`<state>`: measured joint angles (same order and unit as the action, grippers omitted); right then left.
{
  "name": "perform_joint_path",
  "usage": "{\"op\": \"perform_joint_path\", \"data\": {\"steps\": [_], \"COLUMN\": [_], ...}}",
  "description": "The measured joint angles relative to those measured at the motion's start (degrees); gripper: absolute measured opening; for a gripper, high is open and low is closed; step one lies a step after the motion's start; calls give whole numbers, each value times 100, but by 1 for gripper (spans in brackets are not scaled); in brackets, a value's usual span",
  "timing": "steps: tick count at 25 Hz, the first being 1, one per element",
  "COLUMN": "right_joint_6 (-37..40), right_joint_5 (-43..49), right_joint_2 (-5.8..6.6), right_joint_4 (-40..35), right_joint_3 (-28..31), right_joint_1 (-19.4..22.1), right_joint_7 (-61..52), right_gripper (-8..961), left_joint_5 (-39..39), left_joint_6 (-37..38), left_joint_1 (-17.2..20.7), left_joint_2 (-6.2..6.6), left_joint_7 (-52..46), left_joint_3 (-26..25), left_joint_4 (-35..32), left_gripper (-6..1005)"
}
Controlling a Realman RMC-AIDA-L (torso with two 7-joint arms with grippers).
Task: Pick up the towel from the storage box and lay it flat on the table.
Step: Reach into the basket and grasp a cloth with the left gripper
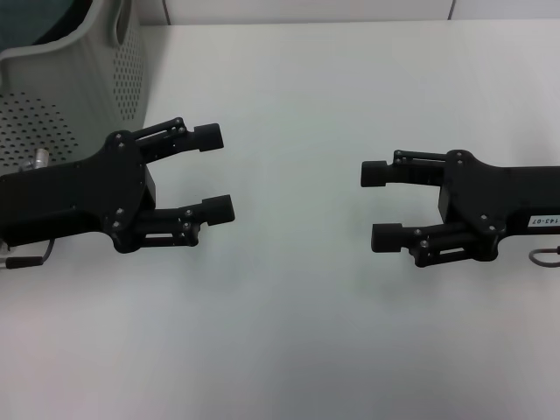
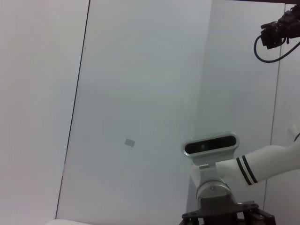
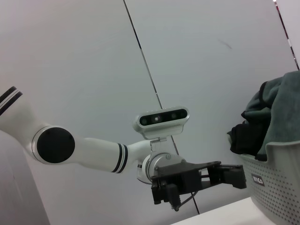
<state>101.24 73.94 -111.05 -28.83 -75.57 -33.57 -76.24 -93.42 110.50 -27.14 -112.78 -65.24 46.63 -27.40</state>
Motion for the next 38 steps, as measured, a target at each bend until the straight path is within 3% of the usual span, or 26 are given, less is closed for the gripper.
{"op": "perform_joint_path", "data": {"steps": [20,22,25,28,32,38], "right_joint_6": [-22,-39,-47,-49,-97,-115], "right_joint_5": [7,7,-4,-15,-26,-6], "right_joint_2": [-14,-13,-13,-9,-2,-16], "right_joint_4": [0,0,0,0,0,33], "right_joint_3": [31,33,34,35,34,28], "right_joint_1": [8,18,48,68,120,133], "right_joint_7": [11,28,72,89,117,162], "right_gripper": [854,854,855,855,854,855], "left_joint_5": [1,1,60,636,1186,2177], "left_joint_6": [-11,-55,-152,-188,-447,-1309], "left_joint_1": [32,53,89,181,250,339], "left_joint_2": [-45,-98,-217,-448,-545,-574], "left_joint_7": [12,11,-41,-153,-226,-432], "left_joint_3": [-177,-504,-1440,-2862,-3304,-3361], "left_joint_4": [-3,-1,3,4,-40,-262], "left_gripper": [826,821,815,808,799,785]}}
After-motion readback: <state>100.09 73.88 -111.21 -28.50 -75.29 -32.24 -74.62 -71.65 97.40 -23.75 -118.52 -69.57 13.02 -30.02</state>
